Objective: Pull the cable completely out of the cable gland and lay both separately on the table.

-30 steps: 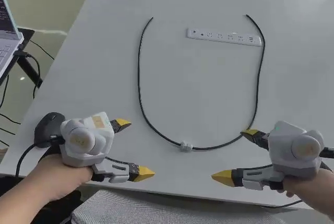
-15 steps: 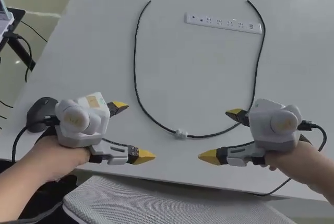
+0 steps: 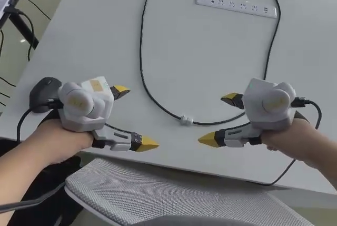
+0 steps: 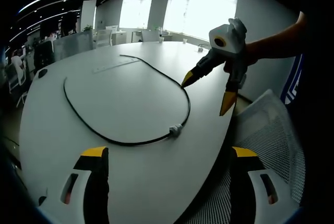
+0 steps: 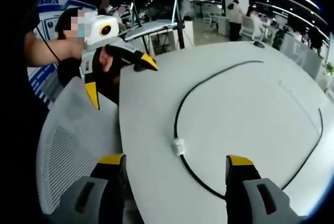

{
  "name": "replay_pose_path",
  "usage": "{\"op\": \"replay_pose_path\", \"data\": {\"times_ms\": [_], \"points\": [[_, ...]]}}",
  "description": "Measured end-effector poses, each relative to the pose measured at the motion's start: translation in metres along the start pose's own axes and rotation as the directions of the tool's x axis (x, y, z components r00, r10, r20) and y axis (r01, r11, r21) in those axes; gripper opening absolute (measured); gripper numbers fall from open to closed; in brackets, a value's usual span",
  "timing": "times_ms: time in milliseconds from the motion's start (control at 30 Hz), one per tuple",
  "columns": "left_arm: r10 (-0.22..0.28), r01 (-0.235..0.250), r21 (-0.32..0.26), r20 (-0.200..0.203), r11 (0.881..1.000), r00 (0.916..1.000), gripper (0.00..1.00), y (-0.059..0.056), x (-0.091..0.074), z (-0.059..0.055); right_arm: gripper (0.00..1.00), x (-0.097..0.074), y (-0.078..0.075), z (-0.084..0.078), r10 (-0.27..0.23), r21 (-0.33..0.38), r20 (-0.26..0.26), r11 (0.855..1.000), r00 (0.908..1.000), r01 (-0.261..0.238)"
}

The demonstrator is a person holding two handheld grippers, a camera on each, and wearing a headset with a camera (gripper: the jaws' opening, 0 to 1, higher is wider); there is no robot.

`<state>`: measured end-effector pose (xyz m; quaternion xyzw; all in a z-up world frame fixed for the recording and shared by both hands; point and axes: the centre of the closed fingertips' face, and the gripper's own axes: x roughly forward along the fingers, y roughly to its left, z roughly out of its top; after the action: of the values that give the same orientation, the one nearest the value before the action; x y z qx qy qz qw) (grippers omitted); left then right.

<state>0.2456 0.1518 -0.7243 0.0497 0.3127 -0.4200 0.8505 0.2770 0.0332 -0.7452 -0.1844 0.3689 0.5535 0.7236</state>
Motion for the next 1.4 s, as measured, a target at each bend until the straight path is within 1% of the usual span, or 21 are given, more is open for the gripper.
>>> {"op": "replay_pose_path", "data": {"times_ms": [100,200,233,300,367,500,533,567,633,700,800,900,967,1033,1133,1200,1267,1400], "points": [[-0.001,0.001,-0.007,-0.004,1.000,1.0000,0.97,-0.001,0.001,-0.003,0.74,0.005,0.000,0.006,0.009,0.000,-0.002,1.000,1.0000,-0.009],[0.001,-0.001,0.001,0.005,1.000,1.0000,0.96,-0.002,0.001,-0.001,0.68,0.010,0.000,0.012,0.012,-0.019,0.000,1.000,0.9999,-0.012],[-0.001,0.001,-0.003,0.015,1.000,0.9999,0.96,-0.003,0.002,0.001,0.68,0.013,-0.002,0.012,0.020,-0.023,-0.005,1.000,0.9998,-0.020],[-0.004,0.004,-0.010,0.010,1.000,0.9999,0.97,-0.005,0.001,0.001,0.66,0.019,-0.002,0.012,0.026,-0.047,-0.023,0.999,0.9994,-0.027],[-0.004,0.004,-0.003,0.008,1.000,1.0000,0.97,-0.006,0.001,0.000,0.65,0.024,-0.001,0.008,0.038,-0.058,-0.046,0.997,0.9982,-0.041],[-0.004,0.004,-0.007,0.001,1.000,1.0000,0.96,-0.005,0.000,-0.002,0.62,0.030,0.000,0.004,0.049,-0.069,-0.071,0.996,0.9963,-0.054],[-0.003,0.003,-0.007,-0.005,1.000,1.0000,0.96,-0.005,0.000,-0.004,0.60,0.032,-0.001,0.002,0.050,-0.075,-0.085,0.996,0.9952,-0.056],[0.000,0.000,-0.006,-0.006,1.000,1.0000,0.95,-0.005,-0.001,-0.004,0.59,0.034,-0.002,0.001,0.053,-0.078,-0.088,0.995,0.9947,-0.060],[0.000,0.000,-0.012,-0.002,1.000,1.0000,0.95,-0.004,-0.001,-0.005,0.56,0.039,-0.005,-0.005,0.058,-0.075,-0.108,0.995,0.9924,-0.067],[0.001,-0.001,-0.016,-0.003,1.000,1.0000,0.95,-0.004,-0.002,-0.006,0.53,0.041,-0.006,-0.007,0.059,-0.080,-0.119,0.994,0.9912,-0.068],[0.000,-0.001,-0.013,-0.006,1.000,1.0000,0.94,-0.005,-0.002,-0.009,0.49,0.045,-0.009,-0.009,0.059,-0.070,-0.128,0.995,0.9900,-0.069],[-0.006,0.006,-0.014,-0.018,1.000,0.9998,0.93,-0.005,-0.001,-0.012,0.43,0.048,-0.011,-0.011,0.061,-0.073,-0.130,0.995,0.9897,-0.071],[-0.008,0.008,-0.012,-0.019,1.000,0.9998,0.92,-0.005,-0.001,-0.013,0.42,0.052,-0.012,-0.013,0.067,-0.062,-0.129,0.995,0.9894,-0.075],[-0.005,0.005,-0.010,-0.019,1.000,0.9998,0.92,-0.004,-0.001,-0.014,0.40,0.055,-0.012,-0.017,0.074,-0.055,-0.141,0.995,0.9873,-0.083],[-0.003,0.003,-0.015,-0.017,1.000,0.9999,0.91,-0.004,-0.001,-0.014,0.34,0.057,-0.013,-0.019,0.071,-0.068,-0.147,0.994,0.9866,-0.082],[-0.003,0.002,-0.017,-0.016,1.000,0.9999,0.91,-0.004,-0.001,-0.015,0.33,0.058,-0.010,-0.018,0.081,-0.059,-0.147,0.994,0.9859,-0.090],[-0.003,0.002,-0.016,-0.025,1.000,0.9997,0.90,-0.003,-0.001,-0.018,0.31,0.060,-0.009,-0.020,0.083,-0.078,-0.163,0.992,0.9831,-0.097],[-0.001,0.000,-0.024,-0.022,1.000,0.9997,0.89,-0.003,-0.002,-0.020,0.29,0.064,-0.011,-0.022,0.085,-0.092,-0.176,0.990,0.9808,-0.102]]}}
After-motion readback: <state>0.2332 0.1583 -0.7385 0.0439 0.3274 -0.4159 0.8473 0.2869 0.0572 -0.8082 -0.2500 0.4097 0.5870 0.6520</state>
